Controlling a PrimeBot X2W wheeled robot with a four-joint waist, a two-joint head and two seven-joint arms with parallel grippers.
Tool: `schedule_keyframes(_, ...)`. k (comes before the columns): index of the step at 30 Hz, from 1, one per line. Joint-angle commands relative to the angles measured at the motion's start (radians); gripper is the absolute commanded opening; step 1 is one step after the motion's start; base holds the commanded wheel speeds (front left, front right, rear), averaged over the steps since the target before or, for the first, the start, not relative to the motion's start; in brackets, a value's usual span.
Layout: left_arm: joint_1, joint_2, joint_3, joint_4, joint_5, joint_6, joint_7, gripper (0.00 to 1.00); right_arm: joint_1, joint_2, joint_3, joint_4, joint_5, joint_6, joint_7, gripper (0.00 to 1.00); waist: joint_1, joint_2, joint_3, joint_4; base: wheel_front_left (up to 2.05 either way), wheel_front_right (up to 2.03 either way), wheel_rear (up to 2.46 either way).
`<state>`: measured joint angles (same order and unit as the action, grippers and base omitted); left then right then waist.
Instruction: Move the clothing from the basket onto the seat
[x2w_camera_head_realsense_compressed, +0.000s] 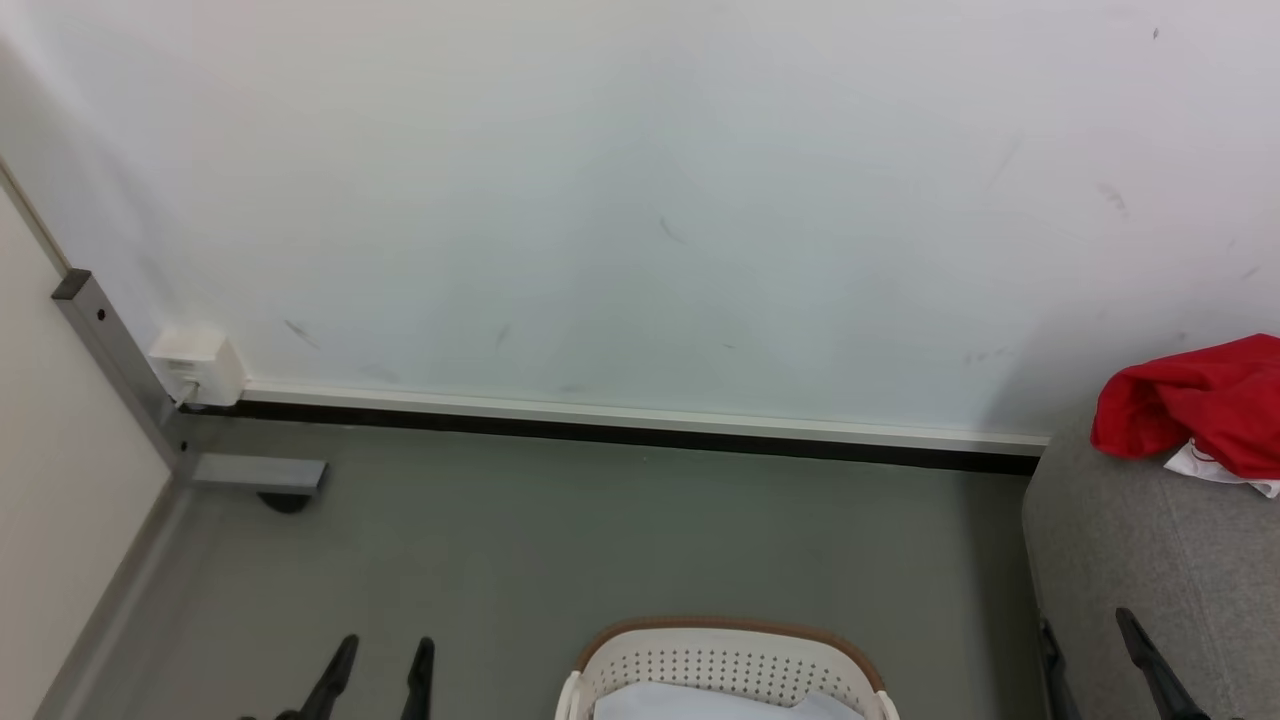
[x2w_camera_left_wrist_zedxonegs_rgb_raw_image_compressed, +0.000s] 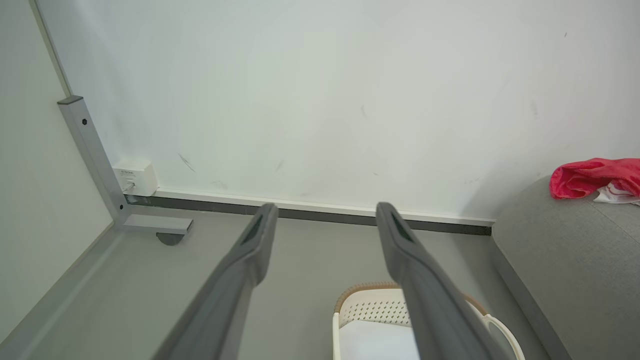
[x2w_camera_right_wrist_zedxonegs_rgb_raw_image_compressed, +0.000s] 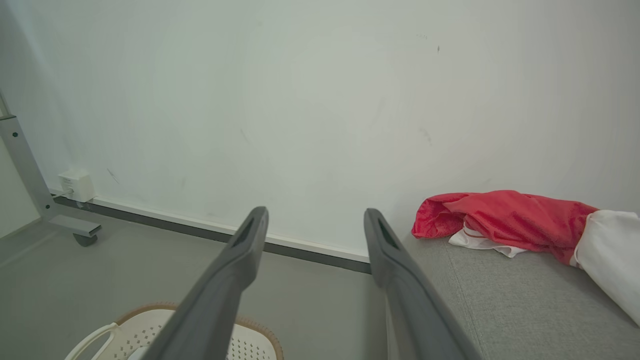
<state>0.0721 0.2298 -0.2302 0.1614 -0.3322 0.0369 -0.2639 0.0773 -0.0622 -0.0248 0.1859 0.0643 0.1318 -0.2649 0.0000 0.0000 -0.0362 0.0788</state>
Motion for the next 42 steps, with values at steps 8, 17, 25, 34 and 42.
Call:
schedule_keyframes(8,0.037,-0.07,0.108,0.014,0.085,-0.08,-0.001,1.0,0.023,0.009,0.018,0.02,0.019,-0.002,0.001,1.0,0.0,0.0,-0.011,-0.012,0.0,0.0,0.0)
schedule_keyframes(17,0.031,-0.118,0.184,0.031,0.144,-0.133,-0.001,1.0,0.001,0.011,0.023,0.025,0.02,-0.002,0.001,1.0,0.0,0.0,0.0,-0.038,0.0,0.0,0.0)
schedule_keyframes(25,0.0,-0.151,0.152,0.064,0.165,-0.157,-0.001,1.0,-0.024,0.008,0.005,0.015,0.014,-0.002,0.001,1.0,0.0,0.0,0.031,-0.074,0.0,0.0,0.0)
schedule_keyframes(34,-0.13,-0.161,-0.008,0.27,0.175,-0.166,0.027,1.0,-0.062,-0.006,-0.01,0.0,0.01,-0.002,0.001,1.0,0.0,0.0,0.116,-0.124,0.0,0.0,0.0)
schedule_keyframes(42,-0.278,-0.166,-0.131,0.457,0.144,-0.167,0.163,1.0,-0.115,-0.006,-0.015,-0.018,0.006,-0.002,0.001,1.0,0.0,0.0,0.221,-0.162,0.0,0.0,0.0)
